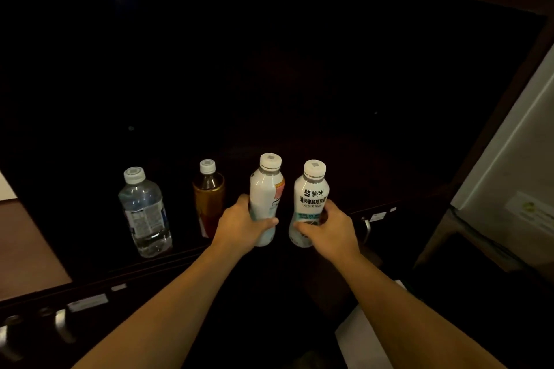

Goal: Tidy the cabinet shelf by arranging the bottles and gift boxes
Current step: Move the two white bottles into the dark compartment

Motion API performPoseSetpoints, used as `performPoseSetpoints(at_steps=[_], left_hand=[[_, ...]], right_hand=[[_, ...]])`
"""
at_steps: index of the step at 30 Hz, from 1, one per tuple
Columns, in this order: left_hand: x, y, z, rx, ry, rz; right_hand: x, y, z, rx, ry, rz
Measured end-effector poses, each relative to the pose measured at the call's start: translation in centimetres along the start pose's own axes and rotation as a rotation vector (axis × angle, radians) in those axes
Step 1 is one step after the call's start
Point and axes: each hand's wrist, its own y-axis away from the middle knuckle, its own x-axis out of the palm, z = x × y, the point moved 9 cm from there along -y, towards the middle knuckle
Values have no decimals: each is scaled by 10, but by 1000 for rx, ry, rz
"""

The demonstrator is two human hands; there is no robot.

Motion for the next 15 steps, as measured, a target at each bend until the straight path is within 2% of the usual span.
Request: performPoseSetpoints(at_steps=[15], left_hand=[[40,-48,1,-156,79,-141]], right_hand=[[15,-98,-32,-37,-84,167]])
